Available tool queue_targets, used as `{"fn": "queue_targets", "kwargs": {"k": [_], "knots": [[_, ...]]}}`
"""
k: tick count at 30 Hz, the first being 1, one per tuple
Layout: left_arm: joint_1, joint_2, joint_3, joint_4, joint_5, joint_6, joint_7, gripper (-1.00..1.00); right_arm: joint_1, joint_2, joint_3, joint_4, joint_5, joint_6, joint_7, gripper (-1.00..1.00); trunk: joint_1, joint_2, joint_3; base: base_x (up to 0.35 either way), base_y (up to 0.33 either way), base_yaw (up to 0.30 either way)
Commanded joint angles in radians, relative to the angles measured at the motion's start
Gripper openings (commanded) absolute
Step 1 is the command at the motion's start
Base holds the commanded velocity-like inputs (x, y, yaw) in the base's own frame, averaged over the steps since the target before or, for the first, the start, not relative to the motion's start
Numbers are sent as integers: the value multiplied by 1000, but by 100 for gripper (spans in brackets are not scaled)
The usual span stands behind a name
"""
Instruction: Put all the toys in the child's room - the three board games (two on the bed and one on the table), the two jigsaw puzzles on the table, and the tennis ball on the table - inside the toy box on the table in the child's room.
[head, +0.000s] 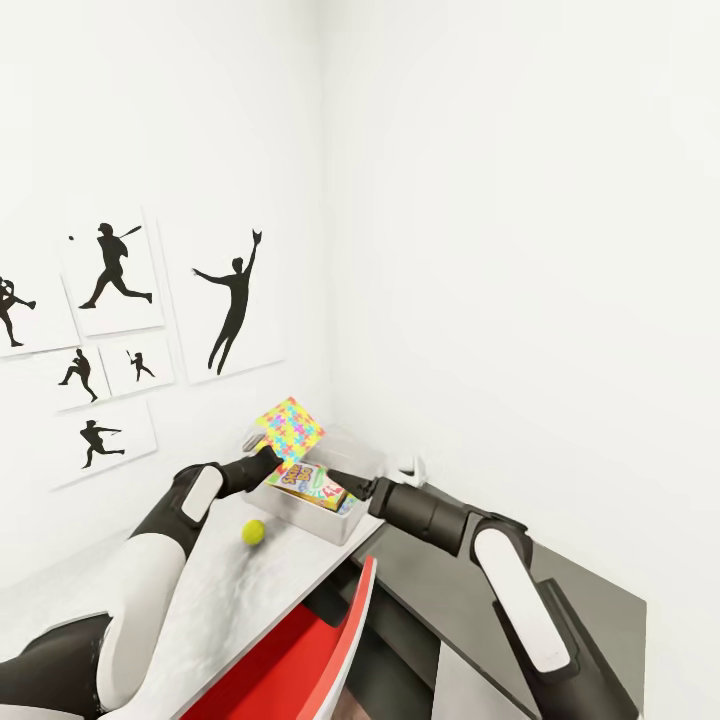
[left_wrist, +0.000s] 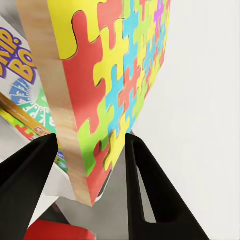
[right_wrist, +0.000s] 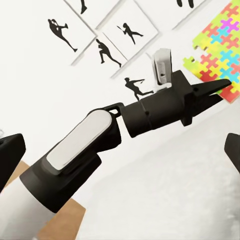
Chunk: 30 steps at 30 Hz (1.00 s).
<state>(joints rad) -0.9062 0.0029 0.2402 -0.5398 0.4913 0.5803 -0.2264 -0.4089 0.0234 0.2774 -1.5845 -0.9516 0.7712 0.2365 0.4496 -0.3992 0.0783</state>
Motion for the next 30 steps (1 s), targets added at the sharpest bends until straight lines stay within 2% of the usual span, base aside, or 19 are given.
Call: {"fn": "queue_targets", "kwargs": {"k": [1, 3, 6, 9, 13, 17, 30], "knots": [[0, -1, 5, 0, 2, 7, -2, -100, 0, -2, -4, 0, 1, 8, 5, 100, 0, -1, 0, 0, 0, 0], [0, -1, 5, 0, 2, 7, -2, -100, 0, -5, -11, 0, -5, 11, 13, 100, 0, -1, 0, 0, 0, 0], [0, -1, 5, -3, 5, 8, -2, -100, 1, -8, -54, 0, -15, 18, 90, 100, 0, -1, 0, 0, 0, 0], [0, -5, 5, -4, 7, 7, -2, -100, 2, -9, -120, 0, -17, 24, 279, 100, 0, -1, 0, 0, 0, 0], [0, -22, 5, -3, 2, 6, -2, -100, 2, -9, -194, 0, -16, 25, 406, 100, 0, -1, 0, 0, 0, 0], [0, -24, 5, -3, 2, 5, -3, -100, 2, -9, -211, 1, -14, 22, 432, 100, 0, -1, 0, 0, 0, 0], [0, -16, 11, -4, 12, 6, -12, -100, 2, -7, -211, 1, -9, -9, 445, 100, 0, -1, 0, 0, 0, 0]]}}
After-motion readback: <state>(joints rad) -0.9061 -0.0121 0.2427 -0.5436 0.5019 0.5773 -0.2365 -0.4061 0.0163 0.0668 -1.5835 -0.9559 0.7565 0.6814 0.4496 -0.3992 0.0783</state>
